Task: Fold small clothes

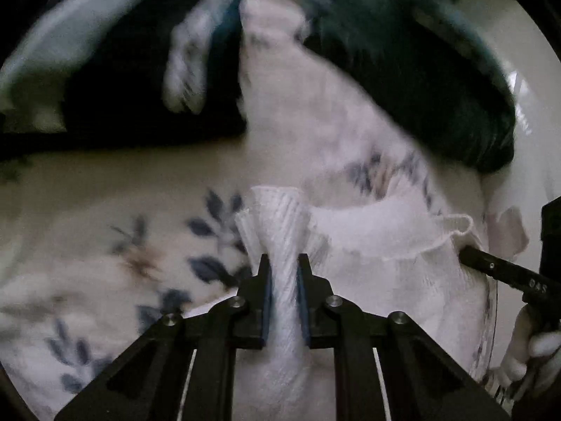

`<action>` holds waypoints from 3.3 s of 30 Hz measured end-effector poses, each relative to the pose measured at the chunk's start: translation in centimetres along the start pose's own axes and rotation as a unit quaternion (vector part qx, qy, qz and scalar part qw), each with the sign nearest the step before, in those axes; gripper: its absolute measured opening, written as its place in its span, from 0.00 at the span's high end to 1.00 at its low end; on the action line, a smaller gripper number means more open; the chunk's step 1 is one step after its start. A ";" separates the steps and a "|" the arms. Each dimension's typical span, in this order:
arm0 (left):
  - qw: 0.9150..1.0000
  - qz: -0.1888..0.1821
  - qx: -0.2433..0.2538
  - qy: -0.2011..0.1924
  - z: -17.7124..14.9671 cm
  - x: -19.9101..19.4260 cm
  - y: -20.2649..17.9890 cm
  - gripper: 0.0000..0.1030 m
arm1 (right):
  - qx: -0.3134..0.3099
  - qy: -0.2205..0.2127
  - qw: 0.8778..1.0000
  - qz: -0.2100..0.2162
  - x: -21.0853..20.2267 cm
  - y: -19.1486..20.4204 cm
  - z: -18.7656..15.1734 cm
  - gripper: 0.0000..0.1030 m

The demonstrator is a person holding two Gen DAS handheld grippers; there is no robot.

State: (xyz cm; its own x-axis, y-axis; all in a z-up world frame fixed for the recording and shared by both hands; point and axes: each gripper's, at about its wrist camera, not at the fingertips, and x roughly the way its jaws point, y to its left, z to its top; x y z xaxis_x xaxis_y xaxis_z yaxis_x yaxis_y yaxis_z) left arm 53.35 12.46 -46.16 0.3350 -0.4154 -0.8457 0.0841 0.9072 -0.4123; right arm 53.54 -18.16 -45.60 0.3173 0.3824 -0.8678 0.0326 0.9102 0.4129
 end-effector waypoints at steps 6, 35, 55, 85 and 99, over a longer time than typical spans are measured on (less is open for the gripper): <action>0.996 0.004 -0.092 -0.019 0.2 -1.3 5.5 0.90 | 0.036 0.002 0.999 0.002 2.6 -1.8 3.3 0.96; 0.983 -0.059 -0.175 0.011 -14.8 -3.5 5.0 0.84 | 0.225 0.081 0.966 0.101 -0.5 -6.8 -15.1 0.94; 0.999 0.003 0.035 0.033 -2.7 -0.5 -1.2 0.42 | -0.004 0.045 0.999 -0.008 -2.6 0.0 -2.6 0.58; 0.998 0.029 0.005 0.059 2.0 6.5 1.9 0.94 | -0.074 0.038 0.989 -0.125 9.2 5.3 4.7 0.98; 0.995 -0.025 -0.039 0.084 0.9 5.4 2.8 0.89 | 0.056 0.110 0.992 -0.009 5.5 -1.3 2.2 0.53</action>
State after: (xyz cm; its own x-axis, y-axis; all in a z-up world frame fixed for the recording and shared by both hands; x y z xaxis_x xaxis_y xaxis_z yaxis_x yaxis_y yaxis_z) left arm 56.23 12.80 -51.61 0.1708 -0.4709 -0.8655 0.0205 0.8799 -0.4747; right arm 57.35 -17.61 -50.32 0.1014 0.4037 -0.9093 0.1455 0.8981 0.4149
